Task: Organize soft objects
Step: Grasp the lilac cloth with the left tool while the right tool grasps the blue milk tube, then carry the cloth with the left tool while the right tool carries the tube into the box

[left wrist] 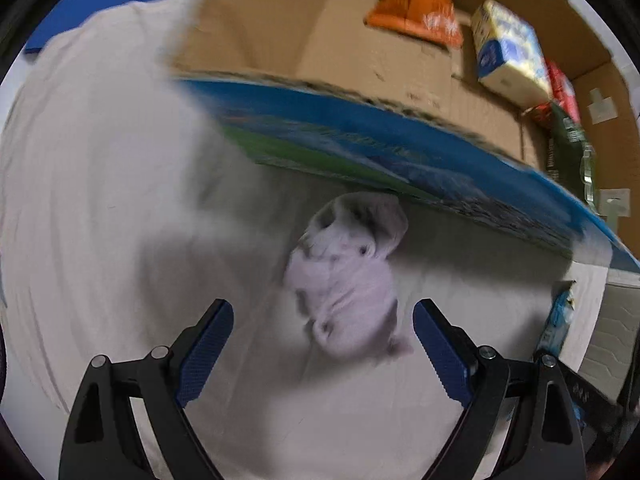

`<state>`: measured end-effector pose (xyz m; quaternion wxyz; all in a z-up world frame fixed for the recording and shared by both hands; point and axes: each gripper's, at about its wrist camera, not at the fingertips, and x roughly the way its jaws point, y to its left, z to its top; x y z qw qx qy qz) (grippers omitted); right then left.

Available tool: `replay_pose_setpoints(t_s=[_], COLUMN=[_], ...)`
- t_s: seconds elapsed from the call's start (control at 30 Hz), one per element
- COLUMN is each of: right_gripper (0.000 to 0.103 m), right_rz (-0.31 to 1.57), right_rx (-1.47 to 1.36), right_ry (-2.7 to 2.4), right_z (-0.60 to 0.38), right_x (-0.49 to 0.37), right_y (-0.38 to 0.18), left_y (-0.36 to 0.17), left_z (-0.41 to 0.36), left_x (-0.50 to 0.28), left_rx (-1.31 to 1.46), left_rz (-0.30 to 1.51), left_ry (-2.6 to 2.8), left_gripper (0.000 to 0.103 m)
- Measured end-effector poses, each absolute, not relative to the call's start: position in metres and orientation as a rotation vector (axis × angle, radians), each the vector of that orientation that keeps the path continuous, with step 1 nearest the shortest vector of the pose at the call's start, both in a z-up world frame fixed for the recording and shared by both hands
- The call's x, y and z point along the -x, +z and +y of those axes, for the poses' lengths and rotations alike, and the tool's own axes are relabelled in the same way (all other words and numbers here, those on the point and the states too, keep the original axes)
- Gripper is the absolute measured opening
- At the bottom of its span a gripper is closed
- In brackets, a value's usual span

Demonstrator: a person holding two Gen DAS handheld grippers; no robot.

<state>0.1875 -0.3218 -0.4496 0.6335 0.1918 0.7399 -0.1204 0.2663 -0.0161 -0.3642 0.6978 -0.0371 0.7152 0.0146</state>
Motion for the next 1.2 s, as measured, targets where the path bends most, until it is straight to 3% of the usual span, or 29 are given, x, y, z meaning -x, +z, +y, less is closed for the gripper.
replay_pose_setpoints(t_s=[0.13, 0.17, 0.2, 0.27, 0.3, 0.63, 0.93, 1.2], right_gripper=[0.026, 0.026, 0.025, 0.021, 0.019, 0.018, 0.021, 0.017], right_rz=[1.693, 1.693, 1.692, 1.712, 1.723, 1.821, 1.819, 1.799], right_rx=[-0.417, -0.402, -0.390, -0.343, -0.324, -0.216, -0.162, -0.078], right_ry=[-0.281, -0.283, -0.279, -0.258, -0.242, -0.095, -0.116, -0.121], right_z=[-0.313, -0.311, -0.307, -0.290, -0.285, -0.238, -0.225, -0.201], right_x=[-0.189, -0.188, -0.186, -0.185, -0.188, -0.127, -0.115, -0.101], right_y=[-0.453, -0.451, -0.451, -0.450, -0.452, -0.450, -0.449, -0.446], left_y=[-0.389, -0.391, -0.392, -0.391, -0.388, -0.392, -0.397, -0.382], left_z=[-0.021, -0.022, -0.024, -0.030, -0.033, -0.042, -0.061, -0.076], left_x=[-0.282, -0.282, -0.281, -0.272, -0.266, -0.156, -0.140, -0.114], left_rx=[0.051, 0.039, 0.012, -0.010, -0.026, -0.073, -0.146, -0.157], left_rz=[1.631, 1.625, 1.617, 1.609, 1.602, 1.669, 1.630, 1.601], left_ry=[0.011, 0.004, 0.001, -0.050, -0.061, -0.124, -0.115, -0.135], left_gripper=[0.089, 0.070, 0.058, 0.041, 0.039, 0.038, 0.043, 0.036])
